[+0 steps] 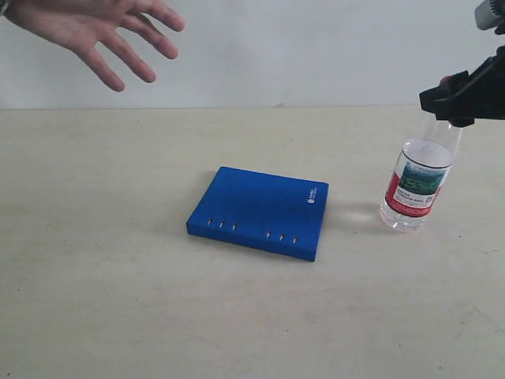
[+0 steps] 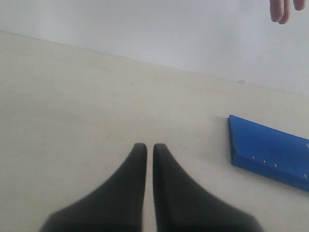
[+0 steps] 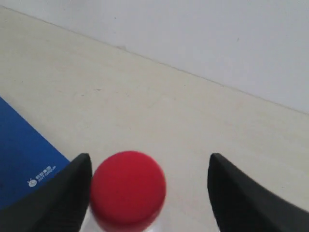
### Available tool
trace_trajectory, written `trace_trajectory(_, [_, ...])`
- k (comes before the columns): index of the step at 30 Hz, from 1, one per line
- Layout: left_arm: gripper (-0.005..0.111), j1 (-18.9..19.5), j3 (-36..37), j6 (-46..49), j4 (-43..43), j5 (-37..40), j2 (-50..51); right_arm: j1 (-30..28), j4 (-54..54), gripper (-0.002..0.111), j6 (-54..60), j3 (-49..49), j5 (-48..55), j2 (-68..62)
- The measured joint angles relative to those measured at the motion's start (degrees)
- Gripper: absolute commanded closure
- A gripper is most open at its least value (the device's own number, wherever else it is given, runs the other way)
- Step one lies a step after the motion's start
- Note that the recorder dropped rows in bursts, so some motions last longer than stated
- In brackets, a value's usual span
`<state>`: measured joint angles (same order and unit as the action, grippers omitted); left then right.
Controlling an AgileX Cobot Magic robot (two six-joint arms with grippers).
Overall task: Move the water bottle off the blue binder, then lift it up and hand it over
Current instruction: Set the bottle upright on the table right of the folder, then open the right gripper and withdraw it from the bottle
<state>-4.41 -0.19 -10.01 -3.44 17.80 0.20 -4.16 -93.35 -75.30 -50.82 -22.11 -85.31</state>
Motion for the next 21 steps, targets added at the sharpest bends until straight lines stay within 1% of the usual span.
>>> trace_trajectory(6, [0.102,0.00,0.00,0.00,0.00,0.00,0.00,0.00,4.57,0.046,3.17,-0.48,-0.82,5.20])
trace_trajectory(7, [0.102,0.00,0.00,0.00,0.00,0.00,0.00,0.00,5.50,0.046,3.28,-0.84,-1.70,6.52])
trace_trajectory(8, [0.102,0.00,0.00,0.00,0.00,0.00,0.00,0.00,7.22,0.047,2.77,-1.38,-4.67,9.18])
trace_trajectory(9, [0.102,0.00,0.00,0.00,0.00,0.00,0.00,0.00,7.91,0.050,1.55,-1.47,-7.46,10.40])
trace_trajectory(10, [0.102,0.00,0.00,0.00,0.00,0.00,0.00,0.00,8.21,0.056,-3.07,-1.62,-14.32,12.16])
trace_trajectory(11, [0.102,0.00,0.00,0.00,0.00,0.00,0.00,0.49,7.99,0.076,-5.44,-1.62,-18.44,12.92])
trace_trajectory(12, [0.102,0.00,0.00,0.00,0.00,0.00,0.00,2.45,5.83,0.088,-8.06,-1.62,-25.37,14.12])
trace_trajectory(13, [0.102,0.00,0.00,0.00,0.00,0.00,0.00,4.26,3.69,0.109,-8.89,-1.62,-27.76,14.87])
trace_trajectory(14, [0.102,0.00,0.00,0.00,0.00,0.00,0.00,8.60,-1.64,0.107,-9.86,-1.62,-29.98,16.52])
trace_trajectory(15, [0.102,0.00,0.00,0.00,0.00,0.00,0.00,11.39,-3.56,0.105,-10.82,-1.62,-30.37,17.51])
trace_trajectory(16, [0.102,0.00,0.00,0.00,0.00,0.00,0.00,17.00,-5.14,0.103,-12.81,-1.50,-30.49,19.33])
trace_trajectory(19, [0.102,0.00,0.00,0.00,0.00,0.00,0.00,26.96,-5.98,0.101,-16.37,0.65,-29.34,20.34])
trace_trajectory(21, [0.102,0.00,0.00,0.00,0.00,0.00,0.00,31.60,-6.10,0.101,-17.63,3.29,-27.89,18.18])
